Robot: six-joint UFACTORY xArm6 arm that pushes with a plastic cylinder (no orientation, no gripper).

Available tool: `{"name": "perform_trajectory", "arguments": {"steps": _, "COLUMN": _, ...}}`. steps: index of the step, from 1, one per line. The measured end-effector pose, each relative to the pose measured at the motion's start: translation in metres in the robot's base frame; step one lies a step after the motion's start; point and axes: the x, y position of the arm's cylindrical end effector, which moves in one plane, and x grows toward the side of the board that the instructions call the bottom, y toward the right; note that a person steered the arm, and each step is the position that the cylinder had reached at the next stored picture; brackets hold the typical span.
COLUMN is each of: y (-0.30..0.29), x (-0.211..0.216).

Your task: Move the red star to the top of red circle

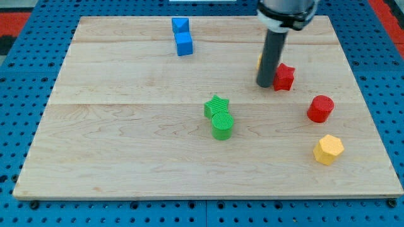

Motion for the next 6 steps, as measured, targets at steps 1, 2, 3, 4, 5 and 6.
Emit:
{"name": "perform_trajectory", "arguments": {"steps": 1, "y": -0.001, "x": -0.012}}
{"name": "perform_trajectory", "arguments": {"steps": 2, "y": 0.037, "x": -0.020}}
{"name": "perform_trajectory", "arguments": {"steps": 3, "y": 0.043, "x": -0.024}}
{"name": "perform_trajectory", "arguments": {"steps": 4, "y": 0.065, "x": -0.024}}
{"name": "perform_trajectory", "arguments": {"steps": 5, "y": 0.066, "x": -0.023}}
{"name": "perform_trajectory", "arguments": {"steps": 6, "y": 0.091, "x": -0.007}}
